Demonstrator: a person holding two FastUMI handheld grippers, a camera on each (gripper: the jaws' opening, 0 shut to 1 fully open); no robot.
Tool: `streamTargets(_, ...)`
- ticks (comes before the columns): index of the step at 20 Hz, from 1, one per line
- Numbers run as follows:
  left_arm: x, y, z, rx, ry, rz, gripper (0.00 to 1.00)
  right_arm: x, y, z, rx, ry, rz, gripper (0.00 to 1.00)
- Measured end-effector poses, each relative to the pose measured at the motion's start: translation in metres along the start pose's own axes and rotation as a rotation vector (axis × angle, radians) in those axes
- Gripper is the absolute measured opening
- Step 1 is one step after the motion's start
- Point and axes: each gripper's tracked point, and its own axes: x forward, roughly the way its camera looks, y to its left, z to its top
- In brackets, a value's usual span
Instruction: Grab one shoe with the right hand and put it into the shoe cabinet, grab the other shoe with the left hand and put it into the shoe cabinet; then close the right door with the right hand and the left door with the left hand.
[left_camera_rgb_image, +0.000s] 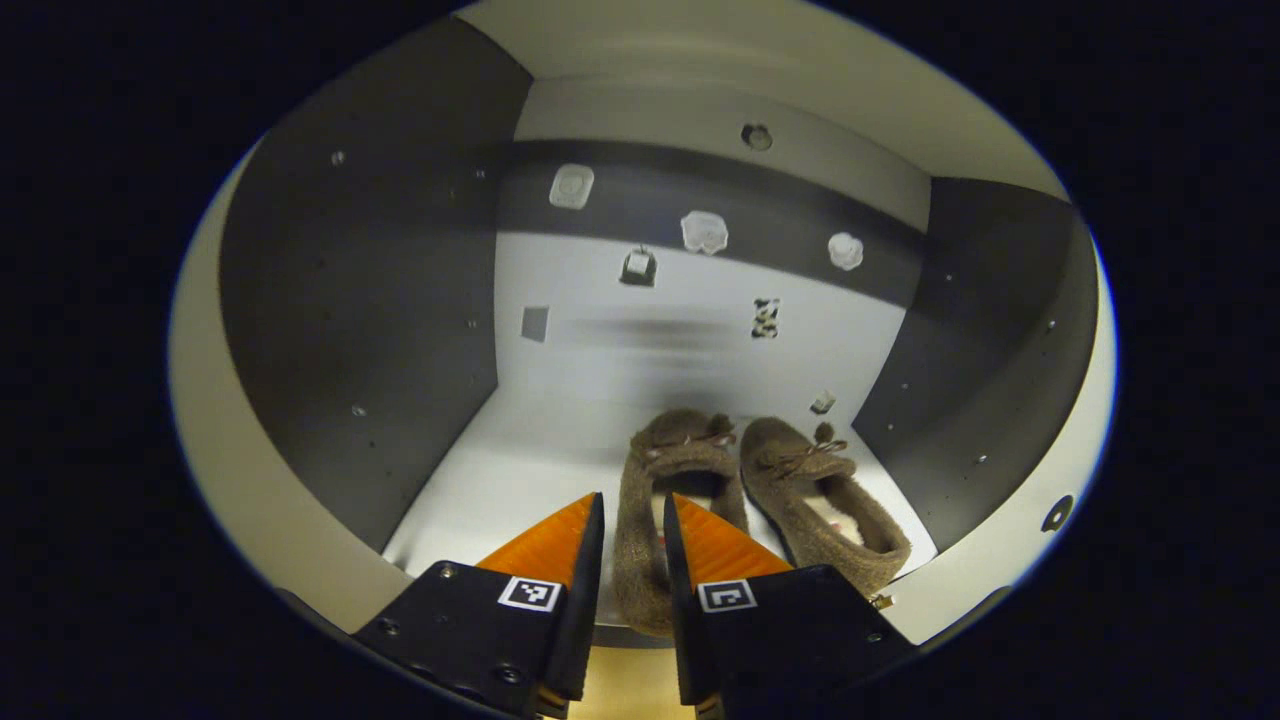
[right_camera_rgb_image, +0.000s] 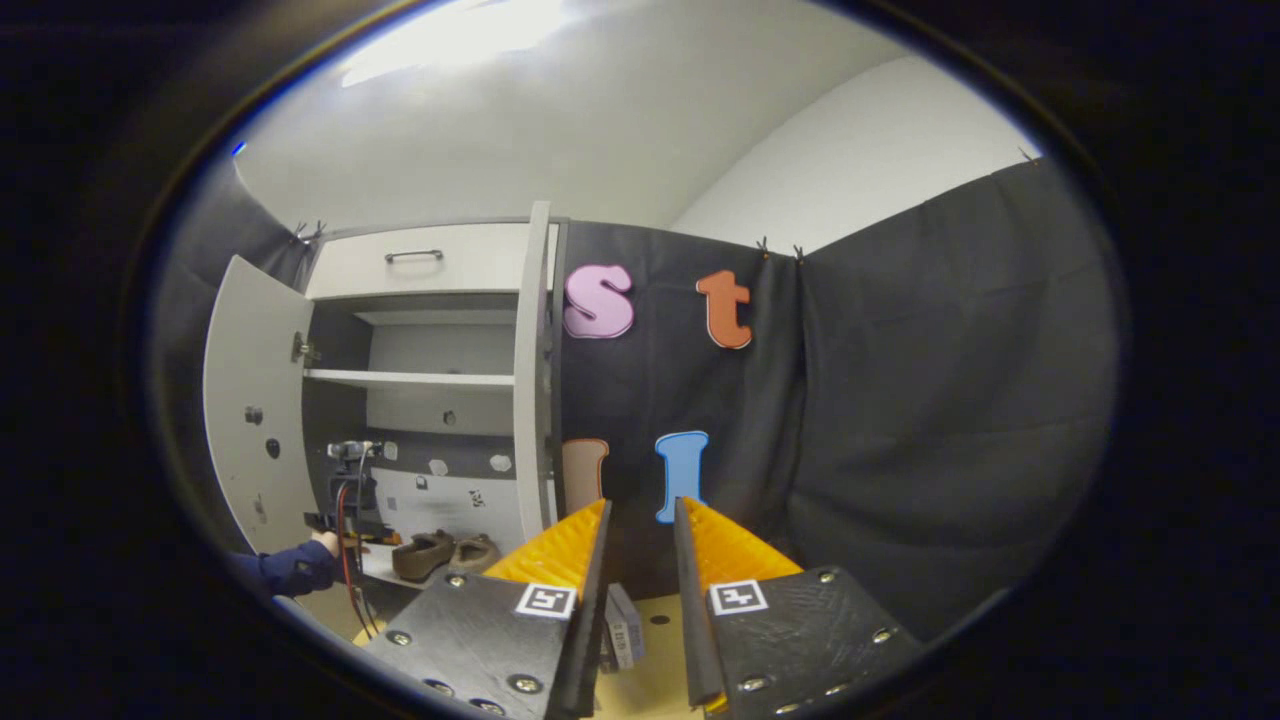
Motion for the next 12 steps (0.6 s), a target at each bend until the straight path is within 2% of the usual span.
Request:
streamTargets(3, -0.042, -0.012, 0.036, 0.013, -0.106, -0.05, 0.35, 0.007, 0.004, -0.01, 0.012, 0.028, 0.028, 0.34)
streamTargets(5, -0.08, -0.027, 0.056, 0.015, -0.163, -0.113, 0.35, 0.013, 0.008, -0.018, 0.015, 0.049, 0.055, 0.34)
streamTargets(6, -0.097, -0.033, 0.061, 0.021, -0.178, -0.14, 0.35, 0.018, 0.01, -0.02, 0.01, 0.057, 0.065, 0.41)
streamTargets(7, -0.116, -0.036, 0.066, 0.026, -0.196, -0.161, 0.36, 0.022, 0.011, -0.024, 0.003, 0.063, 0.076, 0.43)
streamTargets(10, -0.171, -0.042, 0.077, 0.048, -0.241, -0.218, 0.35, 0.035, 0.016, -0.028, 0.006, 0.077, 0.106, 0.43)
streamTargets(11, -0.188, -0.045, 0.078, 0.049, -0.241, -0.234, 0.35, 0.041, 0.02, -0.031, 0.014, 0.083, 0.122, 0.47)
streamTargets(12, -0.205, -0.045, 0.081, 0.046, -0.249, -0.245, 0.35, 0.046, 0.022, -0.033, 0.019, 0.089, 0.131, 0.56)
